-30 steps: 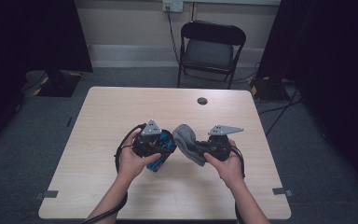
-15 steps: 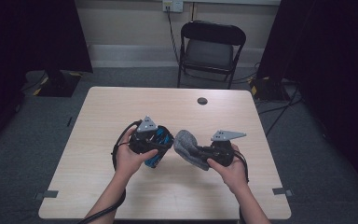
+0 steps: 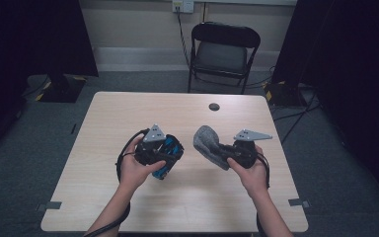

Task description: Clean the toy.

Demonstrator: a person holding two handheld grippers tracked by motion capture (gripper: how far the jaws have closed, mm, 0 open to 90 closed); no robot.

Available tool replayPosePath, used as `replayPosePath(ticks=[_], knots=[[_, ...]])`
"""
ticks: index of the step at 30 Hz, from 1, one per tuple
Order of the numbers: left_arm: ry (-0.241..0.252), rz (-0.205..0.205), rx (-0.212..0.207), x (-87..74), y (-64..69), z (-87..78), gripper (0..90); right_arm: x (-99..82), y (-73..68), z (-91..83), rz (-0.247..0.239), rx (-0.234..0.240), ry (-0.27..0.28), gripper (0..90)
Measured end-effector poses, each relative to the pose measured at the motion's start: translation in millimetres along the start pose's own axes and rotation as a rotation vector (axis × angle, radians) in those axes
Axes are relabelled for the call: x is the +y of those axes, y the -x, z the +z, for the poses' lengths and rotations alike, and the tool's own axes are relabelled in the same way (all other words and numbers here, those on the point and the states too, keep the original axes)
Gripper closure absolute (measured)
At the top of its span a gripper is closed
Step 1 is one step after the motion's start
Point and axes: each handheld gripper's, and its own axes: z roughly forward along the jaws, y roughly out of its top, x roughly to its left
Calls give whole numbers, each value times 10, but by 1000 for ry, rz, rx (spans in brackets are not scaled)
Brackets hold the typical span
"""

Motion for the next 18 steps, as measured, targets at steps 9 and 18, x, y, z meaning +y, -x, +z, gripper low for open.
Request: replayPosePath(ticks=[9, 18], knots=[[12, 27, -54, 38, 204, 70, 254, 180, 1, 50, -20, -29, -2, 802], [15, 36, -91, 66, 321, 153, 255, 246, -18, 149, -17, -24, -17, 801]])
